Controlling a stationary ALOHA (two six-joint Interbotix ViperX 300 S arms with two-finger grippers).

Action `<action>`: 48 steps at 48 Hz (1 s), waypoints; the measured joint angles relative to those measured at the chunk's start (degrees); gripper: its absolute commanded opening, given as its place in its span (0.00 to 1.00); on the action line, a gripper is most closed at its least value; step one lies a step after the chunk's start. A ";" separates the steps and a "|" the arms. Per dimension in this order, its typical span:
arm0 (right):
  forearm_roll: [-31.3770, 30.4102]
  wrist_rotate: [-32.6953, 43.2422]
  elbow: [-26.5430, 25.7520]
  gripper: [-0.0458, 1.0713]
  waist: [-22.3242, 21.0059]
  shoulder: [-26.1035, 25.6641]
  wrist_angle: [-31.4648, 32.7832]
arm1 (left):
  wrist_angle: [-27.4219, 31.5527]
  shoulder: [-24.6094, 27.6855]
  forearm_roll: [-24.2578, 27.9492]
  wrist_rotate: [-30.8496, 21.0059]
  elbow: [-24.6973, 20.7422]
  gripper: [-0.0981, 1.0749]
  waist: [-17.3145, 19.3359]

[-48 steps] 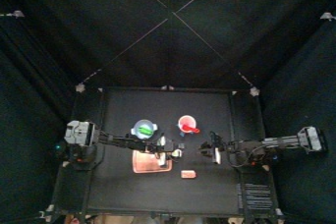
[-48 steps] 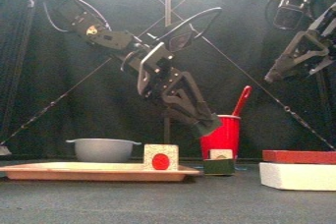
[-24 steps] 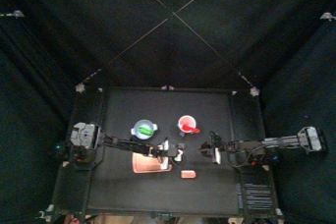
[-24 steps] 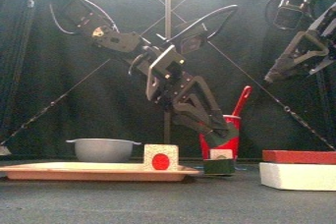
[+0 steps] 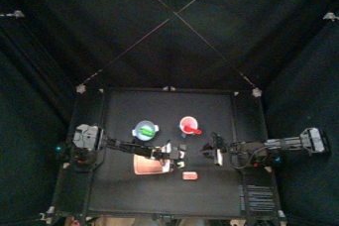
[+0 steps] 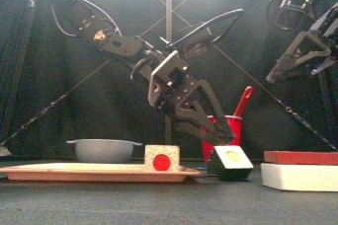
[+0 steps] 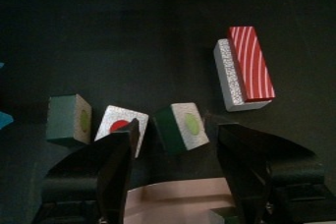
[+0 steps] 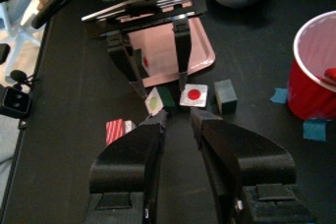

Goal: Place green sushi piece right of plate

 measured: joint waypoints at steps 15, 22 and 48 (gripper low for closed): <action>0.00 0.00 0.00 0.66 0.00 0.00 0.00 | 0.18 0.09 -0.09 0.00 0.00 0.90 0.00; -0.09 0.00 0.00 0.66 0.00 0.00 0.00 | 0.53 0.00 -0.09 0.00 -0.09 0.90 0.18; 0.26 0.00 0.00 0.66 0.00 0.00 0.00 | 0.62 0.00 -0.09 0.00 -0.09 0.90 0.18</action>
